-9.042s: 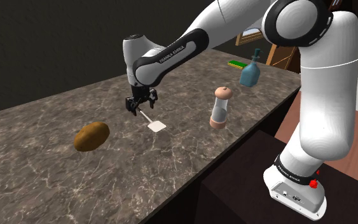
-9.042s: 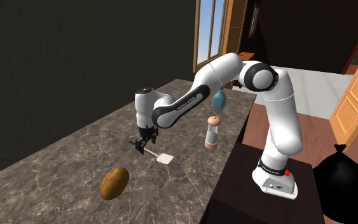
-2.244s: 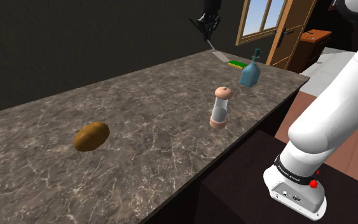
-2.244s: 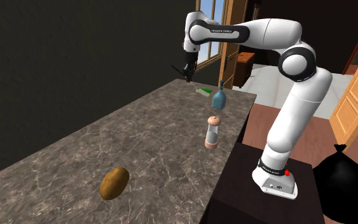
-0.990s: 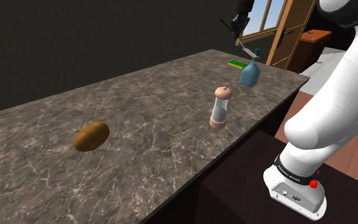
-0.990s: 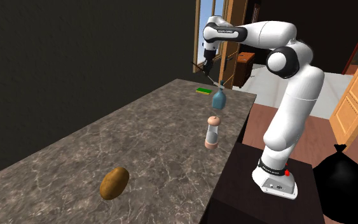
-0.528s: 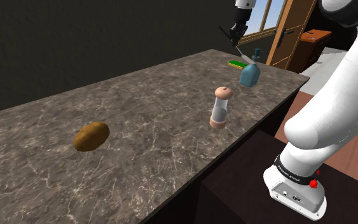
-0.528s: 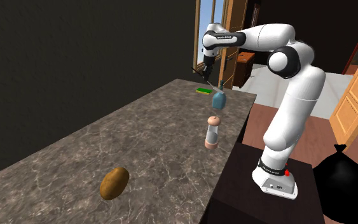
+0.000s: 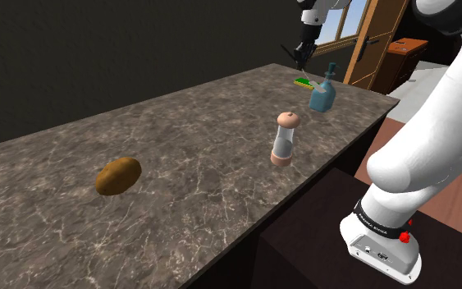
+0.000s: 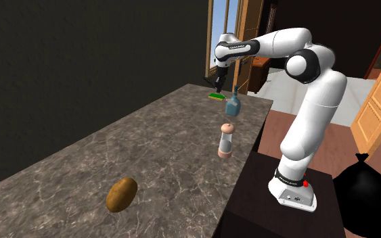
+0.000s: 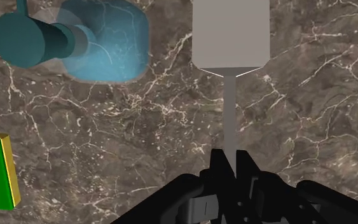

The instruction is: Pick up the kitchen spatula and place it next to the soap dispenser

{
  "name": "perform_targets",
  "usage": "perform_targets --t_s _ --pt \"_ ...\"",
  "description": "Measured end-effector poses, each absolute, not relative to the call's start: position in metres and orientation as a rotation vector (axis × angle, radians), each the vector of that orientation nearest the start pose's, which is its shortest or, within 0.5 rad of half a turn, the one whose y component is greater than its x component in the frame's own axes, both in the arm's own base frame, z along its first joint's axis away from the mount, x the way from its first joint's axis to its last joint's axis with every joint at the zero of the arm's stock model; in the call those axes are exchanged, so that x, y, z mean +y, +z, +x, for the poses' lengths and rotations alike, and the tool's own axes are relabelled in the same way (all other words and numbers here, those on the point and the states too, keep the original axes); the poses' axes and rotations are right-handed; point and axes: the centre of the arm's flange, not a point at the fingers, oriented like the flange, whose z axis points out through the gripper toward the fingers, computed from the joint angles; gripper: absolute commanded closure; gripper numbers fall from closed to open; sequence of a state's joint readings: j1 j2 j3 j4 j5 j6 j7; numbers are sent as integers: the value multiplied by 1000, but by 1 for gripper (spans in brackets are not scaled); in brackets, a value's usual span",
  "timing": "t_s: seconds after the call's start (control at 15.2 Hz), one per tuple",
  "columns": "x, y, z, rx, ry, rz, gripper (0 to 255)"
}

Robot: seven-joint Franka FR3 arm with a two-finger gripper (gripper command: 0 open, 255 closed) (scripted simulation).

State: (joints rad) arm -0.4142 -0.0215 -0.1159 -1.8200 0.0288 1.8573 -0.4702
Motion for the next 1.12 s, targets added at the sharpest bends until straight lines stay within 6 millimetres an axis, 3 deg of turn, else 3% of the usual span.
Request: perform_targets --t_s 1.12 --pt "-283 452 485 106 -104 -3140 255"
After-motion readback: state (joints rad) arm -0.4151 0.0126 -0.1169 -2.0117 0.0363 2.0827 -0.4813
